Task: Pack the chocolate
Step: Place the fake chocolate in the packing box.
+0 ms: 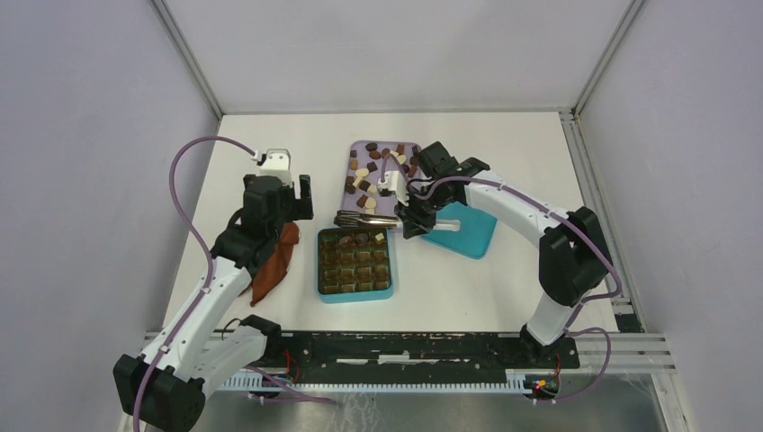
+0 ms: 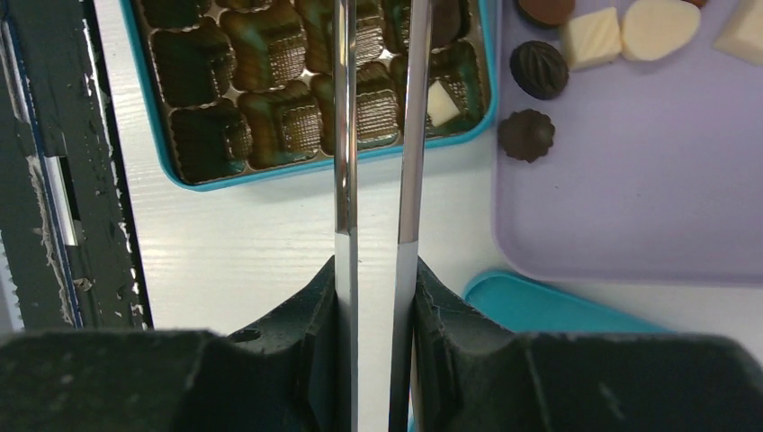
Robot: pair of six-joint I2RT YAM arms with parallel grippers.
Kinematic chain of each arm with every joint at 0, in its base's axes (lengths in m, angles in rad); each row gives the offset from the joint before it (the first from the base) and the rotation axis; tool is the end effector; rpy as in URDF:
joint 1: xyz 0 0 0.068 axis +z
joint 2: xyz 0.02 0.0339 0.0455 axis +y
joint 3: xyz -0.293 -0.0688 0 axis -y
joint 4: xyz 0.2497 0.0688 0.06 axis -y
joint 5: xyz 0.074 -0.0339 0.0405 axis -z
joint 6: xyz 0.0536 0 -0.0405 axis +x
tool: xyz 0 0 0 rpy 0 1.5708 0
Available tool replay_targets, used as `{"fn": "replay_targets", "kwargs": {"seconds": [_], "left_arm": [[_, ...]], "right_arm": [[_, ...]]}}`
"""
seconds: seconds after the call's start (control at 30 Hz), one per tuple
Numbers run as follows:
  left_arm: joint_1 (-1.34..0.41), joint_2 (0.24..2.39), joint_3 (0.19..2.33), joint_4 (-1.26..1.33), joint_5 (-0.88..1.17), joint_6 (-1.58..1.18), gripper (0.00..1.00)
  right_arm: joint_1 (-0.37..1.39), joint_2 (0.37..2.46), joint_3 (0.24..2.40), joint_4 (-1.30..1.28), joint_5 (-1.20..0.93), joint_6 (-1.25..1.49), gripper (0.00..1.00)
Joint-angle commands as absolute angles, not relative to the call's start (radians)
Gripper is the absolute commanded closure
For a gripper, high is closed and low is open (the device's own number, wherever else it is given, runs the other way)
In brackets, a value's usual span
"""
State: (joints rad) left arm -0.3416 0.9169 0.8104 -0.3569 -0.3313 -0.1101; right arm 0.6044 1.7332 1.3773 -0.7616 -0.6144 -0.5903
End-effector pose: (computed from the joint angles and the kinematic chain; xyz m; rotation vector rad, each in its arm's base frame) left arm 0.2018 -0.0532 0.3234 0.0256 2.0074 0.0489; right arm 0.2901 0.2379 0.2660 -1.6069 2.0267 0.8225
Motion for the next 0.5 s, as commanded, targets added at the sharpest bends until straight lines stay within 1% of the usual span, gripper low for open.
{"fn": "replay_targets", "kwargs": {"seconds": [0.0, 0.23, 0.47], "left_arm": [[-0.336, 0.891, 0.803, -0.314, -0.396, -0.084, 0.08], [-0.336, 0.889, 0.802, -0.314, -0.448, -0.089, 0.08], [-0.336, 0.886, 0.802, -0.316, -0.448, -0.089, 0.08]], "right_arm": [[0.645, 1.750, 1.417, -0.748, -0.631, -0.614, 0.88], [0.722, 1.811, 1.464, -0.747, -0.542, -0.593, 0.86], [0.768, 1.882, 1.545, -0.768, -0.457, -0.562, 0.83]]}}
